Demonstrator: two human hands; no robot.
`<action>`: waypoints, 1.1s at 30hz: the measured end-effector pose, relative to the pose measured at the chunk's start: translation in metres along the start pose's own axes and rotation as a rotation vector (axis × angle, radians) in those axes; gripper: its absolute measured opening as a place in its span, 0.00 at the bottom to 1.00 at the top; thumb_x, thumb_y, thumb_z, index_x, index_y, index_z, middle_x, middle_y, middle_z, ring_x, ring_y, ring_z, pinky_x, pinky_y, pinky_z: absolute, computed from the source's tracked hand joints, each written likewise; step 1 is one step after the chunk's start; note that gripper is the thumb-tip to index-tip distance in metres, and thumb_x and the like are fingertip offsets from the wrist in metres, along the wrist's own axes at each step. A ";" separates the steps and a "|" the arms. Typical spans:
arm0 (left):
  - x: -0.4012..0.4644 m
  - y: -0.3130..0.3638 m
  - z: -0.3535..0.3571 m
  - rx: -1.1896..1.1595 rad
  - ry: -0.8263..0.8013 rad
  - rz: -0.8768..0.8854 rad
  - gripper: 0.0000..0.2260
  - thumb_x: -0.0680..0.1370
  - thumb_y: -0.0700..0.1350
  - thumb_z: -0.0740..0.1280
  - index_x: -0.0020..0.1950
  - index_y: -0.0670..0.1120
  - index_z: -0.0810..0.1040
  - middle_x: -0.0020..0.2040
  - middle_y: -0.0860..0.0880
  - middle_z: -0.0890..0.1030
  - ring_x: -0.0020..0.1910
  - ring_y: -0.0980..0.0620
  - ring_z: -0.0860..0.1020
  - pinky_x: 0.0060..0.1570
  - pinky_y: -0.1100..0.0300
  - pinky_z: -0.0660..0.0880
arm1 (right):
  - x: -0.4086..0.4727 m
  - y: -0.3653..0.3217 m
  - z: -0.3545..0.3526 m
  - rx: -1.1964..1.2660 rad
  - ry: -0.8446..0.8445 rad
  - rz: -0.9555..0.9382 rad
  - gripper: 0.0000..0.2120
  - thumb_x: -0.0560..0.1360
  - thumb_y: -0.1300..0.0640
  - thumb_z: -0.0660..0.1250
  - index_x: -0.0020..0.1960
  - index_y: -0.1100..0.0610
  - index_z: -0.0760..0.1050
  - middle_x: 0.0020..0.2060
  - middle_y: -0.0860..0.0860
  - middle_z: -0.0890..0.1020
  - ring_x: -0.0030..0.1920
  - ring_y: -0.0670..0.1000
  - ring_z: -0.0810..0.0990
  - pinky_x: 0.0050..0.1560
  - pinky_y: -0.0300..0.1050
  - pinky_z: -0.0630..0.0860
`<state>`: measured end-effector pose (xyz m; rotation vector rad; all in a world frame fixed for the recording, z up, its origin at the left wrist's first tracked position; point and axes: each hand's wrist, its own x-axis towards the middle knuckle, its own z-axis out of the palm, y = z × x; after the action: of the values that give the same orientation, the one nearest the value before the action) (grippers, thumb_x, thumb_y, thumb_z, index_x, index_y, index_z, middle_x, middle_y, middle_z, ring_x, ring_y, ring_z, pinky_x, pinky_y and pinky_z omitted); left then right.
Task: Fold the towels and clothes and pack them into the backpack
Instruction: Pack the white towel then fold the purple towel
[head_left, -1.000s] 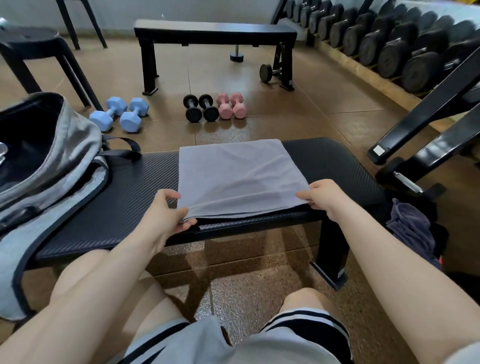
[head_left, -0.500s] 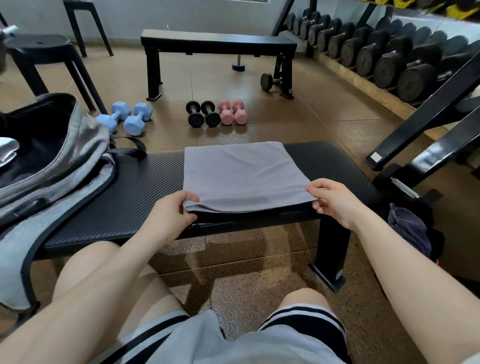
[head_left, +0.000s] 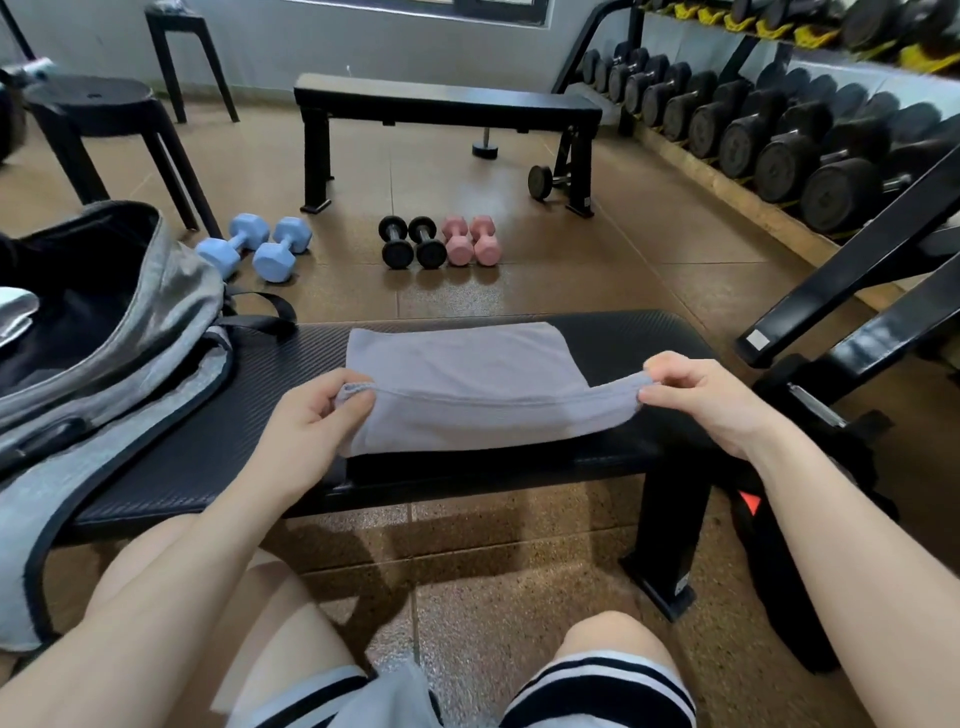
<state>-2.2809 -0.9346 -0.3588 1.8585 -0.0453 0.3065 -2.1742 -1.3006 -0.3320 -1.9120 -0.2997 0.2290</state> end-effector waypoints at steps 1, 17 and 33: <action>0.003 -0.001 0.000 -0.045 0.020 -0.029 0.12 0.69 0.56 0.65 0.42 0.48 0.78 0.37 0.41 0.78 0.38 0.53 0.73 0.40 0.56 0.67 | 0.006 0.001 0.003 0.052 -0.025 0.017 0.04 0.69 0.64 0.72 0.36 0.60 0.78 0.43 0.50 0.77 0.43 0.44 0.76 0.48 0.36 0.70; 0.126 -0.051 0.006 0.401 0.224 -0.358 0.09 0.80 0.45 0.57 0.46 0.43 0.75 0.41 0.49 0.77 0.43 0.49 0.72 0.37 0.56 0.64 | 0.149 0.023 0.065 -0.074 0.246 0.285 0.12 0.75 0.56 0.64 0.34 0.57 0.69 0.30 0.49 0.70 0.35 0.49 0.66 0.35 0.44 0.62; 0.126 -0.059 0.061 1.160 -0.032 0.226 0.18 0.75 0.45 0.57 0.59 0.36 0.76 0.65 0.36 0.73 0.64 0.38 0.72 0.61 0.47 0.69 | 0.148 0.013 0.146 -0.956 0.116 -0.418 0.22 0.76 0.53 0.56 0.63 0.64 0.73 0.63 0.61 0.75 0.65 0.61 0.72 0.66 0.56 0.66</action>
<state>-2.1366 -0.9586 -0.4015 3.0189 -0.1169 0.5232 -2.0760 -1.1287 -0.3980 -2.7090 -0.8230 -0.3773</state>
